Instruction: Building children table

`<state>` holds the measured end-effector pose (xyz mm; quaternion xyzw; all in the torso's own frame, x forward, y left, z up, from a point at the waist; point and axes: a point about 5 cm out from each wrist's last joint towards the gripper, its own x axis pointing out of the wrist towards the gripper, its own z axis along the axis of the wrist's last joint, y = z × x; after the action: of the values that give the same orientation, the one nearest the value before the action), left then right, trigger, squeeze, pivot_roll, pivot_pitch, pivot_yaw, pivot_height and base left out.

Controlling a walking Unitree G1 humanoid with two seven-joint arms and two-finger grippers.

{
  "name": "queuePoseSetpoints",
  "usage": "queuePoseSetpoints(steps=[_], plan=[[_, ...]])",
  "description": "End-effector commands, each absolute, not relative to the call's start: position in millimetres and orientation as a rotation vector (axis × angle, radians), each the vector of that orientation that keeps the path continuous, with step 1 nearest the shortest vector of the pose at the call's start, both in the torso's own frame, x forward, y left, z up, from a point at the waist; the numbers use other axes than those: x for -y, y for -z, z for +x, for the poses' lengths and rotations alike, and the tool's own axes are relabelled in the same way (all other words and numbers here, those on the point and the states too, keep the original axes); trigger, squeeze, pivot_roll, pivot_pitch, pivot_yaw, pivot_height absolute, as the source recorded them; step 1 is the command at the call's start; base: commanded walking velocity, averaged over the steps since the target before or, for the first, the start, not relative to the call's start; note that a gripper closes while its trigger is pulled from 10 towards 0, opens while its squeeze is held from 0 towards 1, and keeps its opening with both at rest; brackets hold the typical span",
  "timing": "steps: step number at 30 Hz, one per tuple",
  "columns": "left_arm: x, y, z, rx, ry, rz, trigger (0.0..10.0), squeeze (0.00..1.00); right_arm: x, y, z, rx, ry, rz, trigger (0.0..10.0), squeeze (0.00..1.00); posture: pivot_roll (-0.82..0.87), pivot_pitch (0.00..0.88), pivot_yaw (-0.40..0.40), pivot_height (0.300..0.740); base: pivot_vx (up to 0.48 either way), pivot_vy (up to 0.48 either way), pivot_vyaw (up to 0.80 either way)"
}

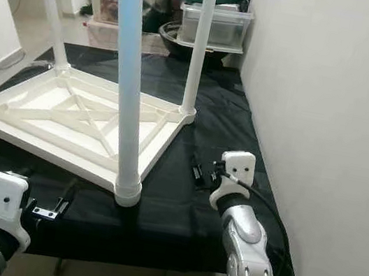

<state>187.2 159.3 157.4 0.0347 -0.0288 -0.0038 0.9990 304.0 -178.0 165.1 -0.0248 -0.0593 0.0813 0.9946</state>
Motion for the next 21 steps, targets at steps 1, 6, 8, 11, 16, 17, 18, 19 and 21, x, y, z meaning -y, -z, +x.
queuePoseSetpoints(steps=[1,6,8,11,16,17,18,19,21], plan=[[-161.5,-154.4,187.5,0.043,-0.007,0.082,10.0,0.00,187.6,-166.7,305.5,0.109,-0.104,-0.060,10.0,0.00,0.02,0.014,0.001,0.740,0.000,0.000,0.00],[-161.9,-154.3,187.8,0.040,-0.008,0.083,10.0,0.00,209.6,-169.1,305.7,0.107,0.044,-0.138,10.0,0.00,0.02,0.015,0.004,0.740,0.000,0.000,0.00],[-162.7,-154.5,187.1,0.039,-0.012,0.082,10.0,0.00,209.6,-164.0,301.7,0.093,0.017,-0.095,10.0,0.00,0.02,0.015,0.004,0.740,0.000,0.000,0.00],[-164.3,-153.8,185.2,0.034,-0.016,0.085,10.0,0.00,208.8,-159.8,297.1,0.085,-0.007,-0.077,10.0,0.00,0.02,0.015,0.004,0.740,0.000,0.000,0.00],[-169.7,-151.5,178.8,0.013,-0.035,0.096,10.0,0.00,206.6,-149.7,279.3,0.059,-0.066,-0.074,10.0,0.00,0.02,0.019,0.010,0.740,0.000,0.000,0.00],[-168.8,-150.8,178.8,0.011,-0.033,0.092,10.0,0.00,206.6,-148.6,278.0,0.055,-0.058,-0.079,10.0,0.00,0.01,0.018,0.014,0.740,0.000,0.000,0.00],[-168.0,-150.4,178.9,0.010,-0.032,0.089,10.0,0.00,206.6,-148.0,277.7,0.053,-0.051,-0.082,10.0,0.00,0.01,0.018,0.014,0.740,0.000,0.000,0.00],[-167.0,-149.8,179.2,0.007,-0.029,0.084,10.0,0.00,206.1,-147.9,278.2,0.052,-0.044,-0.084,10.0,0.00,0.01,0.018,0.014,0.740,0.000,0.000,0.00],[-165.4,-149.4,179.8,0.005,-0.022,0.081,10.0,0.00,204.3,-148.4,279.7,0.054,-0.040,-0.079,10.0,0.00,0.01,0.018,0.014,0.740,0.000,0.000,0.00]])
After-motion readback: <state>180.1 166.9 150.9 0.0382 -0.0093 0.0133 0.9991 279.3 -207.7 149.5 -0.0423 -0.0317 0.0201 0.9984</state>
